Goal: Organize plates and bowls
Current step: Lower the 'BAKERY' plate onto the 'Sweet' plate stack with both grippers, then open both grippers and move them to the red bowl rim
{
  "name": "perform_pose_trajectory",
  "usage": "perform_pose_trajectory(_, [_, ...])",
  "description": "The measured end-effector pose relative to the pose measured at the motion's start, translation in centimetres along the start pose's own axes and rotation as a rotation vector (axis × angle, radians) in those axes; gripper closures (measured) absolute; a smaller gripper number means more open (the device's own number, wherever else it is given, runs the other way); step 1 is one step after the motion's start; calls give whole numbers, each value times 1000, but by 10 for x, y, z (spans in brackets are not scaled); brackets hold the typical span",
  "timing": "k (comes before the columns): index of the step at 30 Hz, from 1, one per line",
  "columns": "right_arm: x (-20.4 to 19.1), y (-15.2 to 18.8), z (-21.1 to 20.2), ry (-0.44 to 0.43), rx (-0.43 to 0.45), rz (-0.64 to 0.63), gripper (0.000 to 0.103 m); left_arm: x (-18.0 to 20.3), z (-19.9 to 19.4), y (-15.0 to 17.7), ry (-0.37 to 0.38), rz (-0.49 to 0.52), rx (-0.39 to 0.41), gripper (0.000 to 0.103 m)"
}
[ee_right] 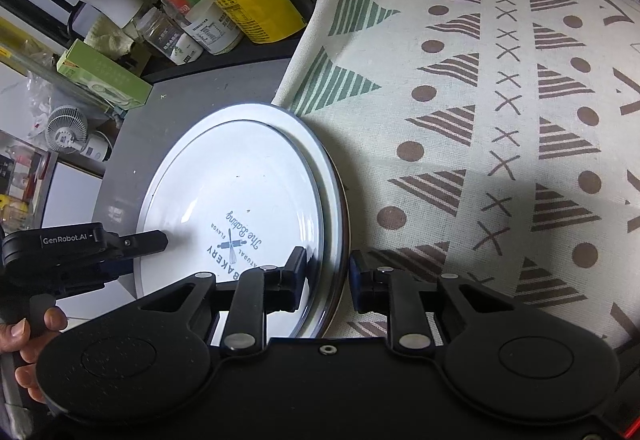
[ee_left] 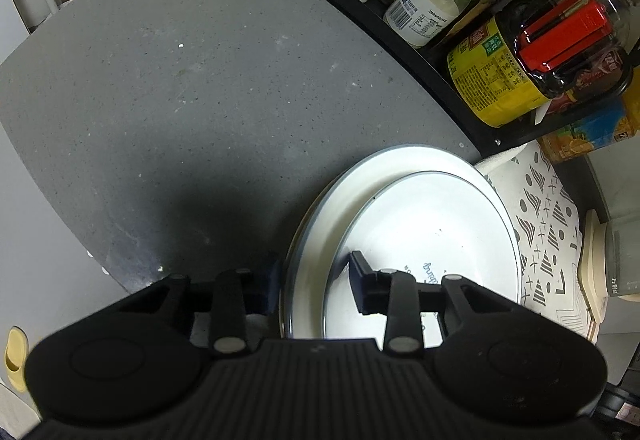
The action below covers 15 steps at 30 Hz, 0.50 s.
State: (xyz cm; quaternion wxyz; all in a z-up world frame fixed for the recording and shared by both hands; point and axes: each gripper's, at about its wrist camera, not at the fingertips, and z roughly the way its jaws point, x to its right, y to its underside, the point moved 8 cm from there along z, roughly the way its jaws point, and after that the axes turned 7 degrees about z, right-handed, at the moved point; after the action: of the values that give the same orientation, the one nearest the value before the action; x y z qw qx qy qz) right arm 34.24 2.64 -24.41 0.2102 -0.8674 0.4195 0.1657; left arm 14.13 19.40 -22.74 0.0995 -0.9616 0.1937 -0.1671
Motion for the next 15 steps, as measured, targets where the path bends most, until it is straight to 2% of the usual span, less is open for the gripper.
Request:
perform_pose_trajectory(6, [-2, 1, -4, 5, -6, -6, 76, 0, 0, 0, -8, 3, 0, 69])
perform_pose_trajectory(8, [-3, 1, -9, 1, -2, -19, 68, 1, 0, -1, -22, 17, -11, 68])
perform_pose_trajectory(10, [-3, 0, -15, 1, 9, -27, 54, 3, -1, -2, -56, 32, -28, 65])
perform_pose_trajectory(11, [-3, -1, -20, -2, 19, -31, 53, 4, -1, -2, -65, 35, -27, 64])
perform_pose_trajectory(12, [-4, -3, -24, -6, 27, -34, 50, 5, -2, -2, -64, 31, -26, 61])
perform_pose_trajectory(14, [-3, -4, -32, -11, 41, -31, 43, 7, -4, 0, -58, 17, -34, 50])
perform_pose_trajectory(15, [-3, -4, -36, -11, 50, -32, 37, 9, -5, 1, -60, 21, -35, 48])
